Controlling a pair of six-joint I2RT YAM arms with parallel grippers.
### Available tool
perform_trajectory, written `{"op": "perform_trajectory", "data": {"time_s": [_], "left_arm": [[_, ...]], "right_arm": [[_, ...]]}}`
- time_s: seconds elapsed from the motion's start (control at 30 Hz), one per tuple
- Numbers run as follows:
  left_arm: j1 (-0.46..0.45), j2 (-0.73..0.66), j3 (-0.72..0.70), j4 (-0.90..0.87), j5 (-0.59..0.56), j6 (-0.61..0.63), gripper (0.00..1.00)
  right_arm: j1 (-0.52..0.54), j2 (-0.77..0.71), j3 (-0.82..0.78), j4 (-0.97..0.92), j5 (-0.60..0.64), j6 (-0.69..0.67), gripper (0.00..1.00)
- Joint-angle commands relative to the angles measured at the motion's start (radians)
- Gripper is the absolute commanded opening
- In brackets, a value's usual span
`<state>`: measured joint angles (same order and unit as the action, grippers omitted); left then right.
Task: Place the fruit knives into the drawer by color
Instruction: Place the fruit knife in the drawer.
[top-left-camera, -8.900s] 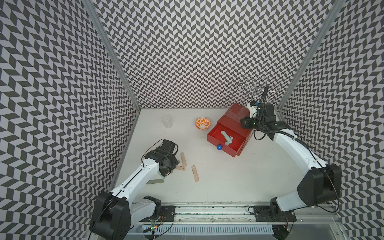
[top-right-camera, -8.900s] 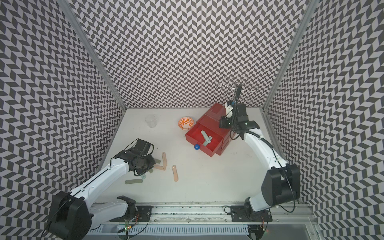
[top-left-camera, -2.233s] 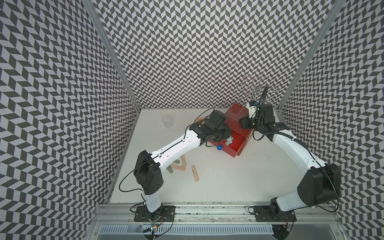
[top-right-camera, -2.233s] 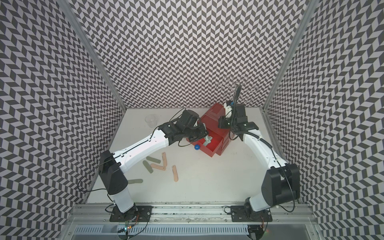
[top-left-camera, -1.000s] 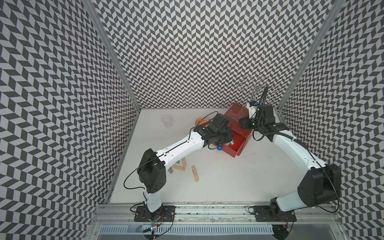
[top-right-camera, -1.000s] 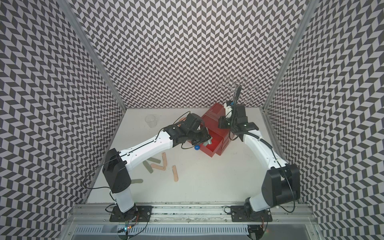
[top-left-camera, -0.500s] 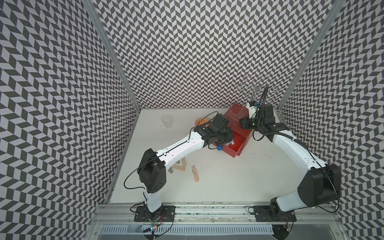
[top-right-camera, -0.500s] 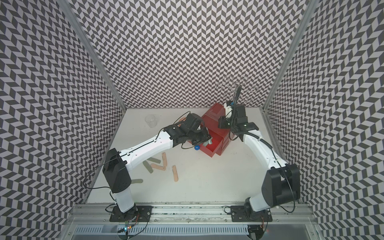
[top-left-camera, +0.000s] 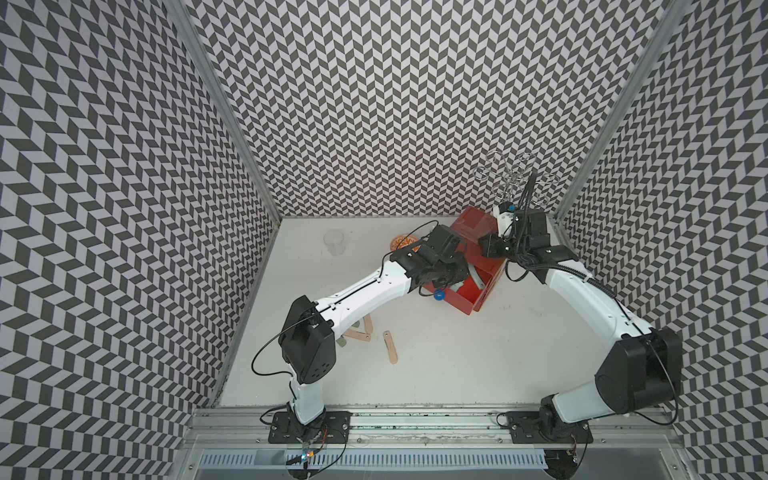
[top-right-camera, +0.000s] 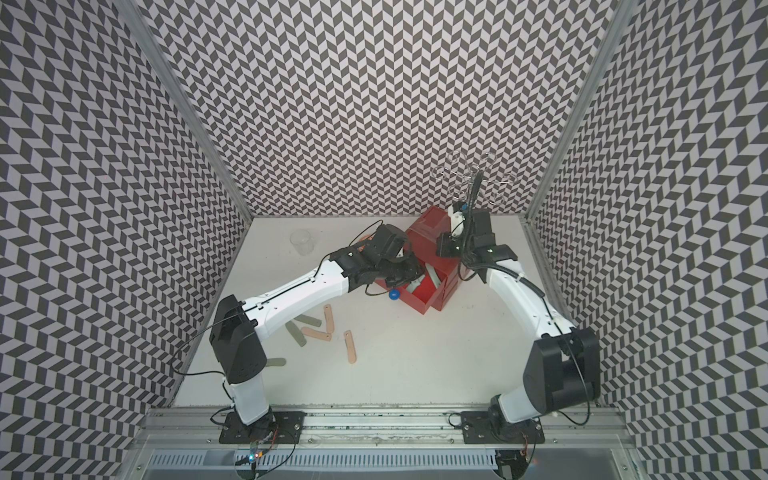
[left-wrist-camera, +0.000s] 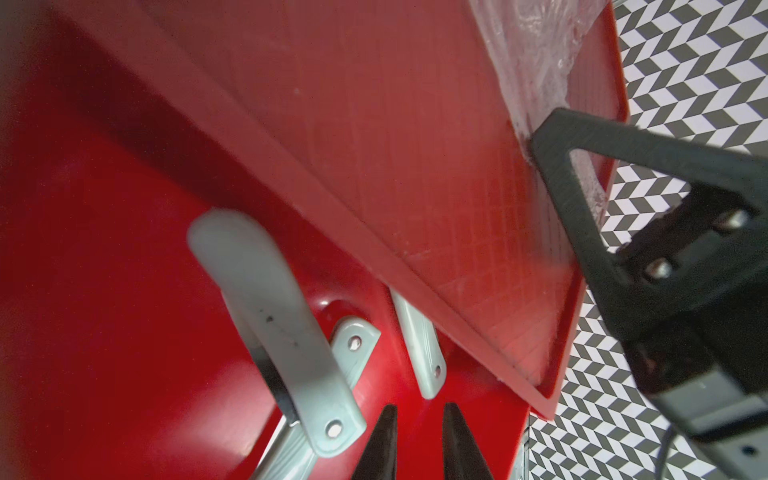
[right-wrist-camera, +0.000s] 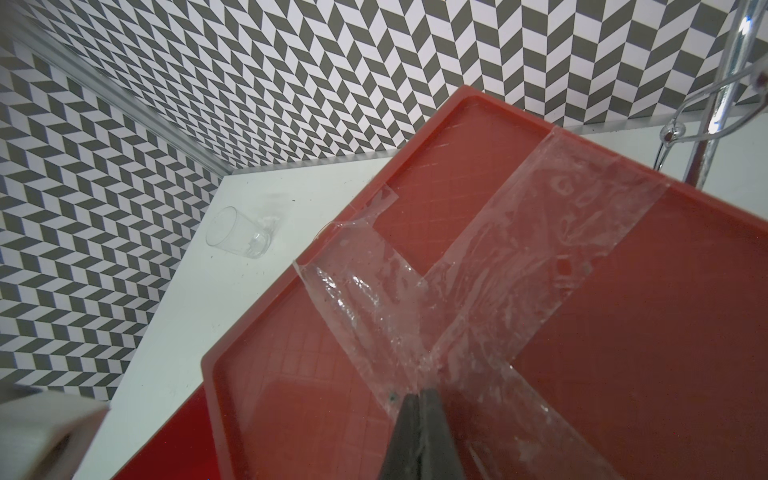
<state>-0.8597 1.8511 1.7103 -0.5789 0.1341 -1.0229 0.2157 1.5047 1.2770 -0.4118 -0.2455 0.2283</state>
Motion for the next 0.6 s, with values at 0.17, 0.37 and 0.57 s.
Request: {"op": "perform_trajectory", "data": {"time_s": [0.17, 0.37, 0.57], "left_arm": [[-0.029, -0.094, 0.085, -0.069, -0.064, 0.094, 0.17], [-0.055, -0.215, -0.055, -0.035, -0.046, 0.134, 0.04], [-0.076, -0.357, -0.321, 0.091, -0.036, 0.093, 0.0]], "right_arm": [[-0.002, 0.036, -0.041, -0.177, 0.032, 0.0, 0.01], [-0.001, 0.035, -0.029, -0.185, 0.038, -0.004, 0.01], [-0.003, 0.032, -0.03, -0.19, 0.044, -0.008, 0.01]]}}
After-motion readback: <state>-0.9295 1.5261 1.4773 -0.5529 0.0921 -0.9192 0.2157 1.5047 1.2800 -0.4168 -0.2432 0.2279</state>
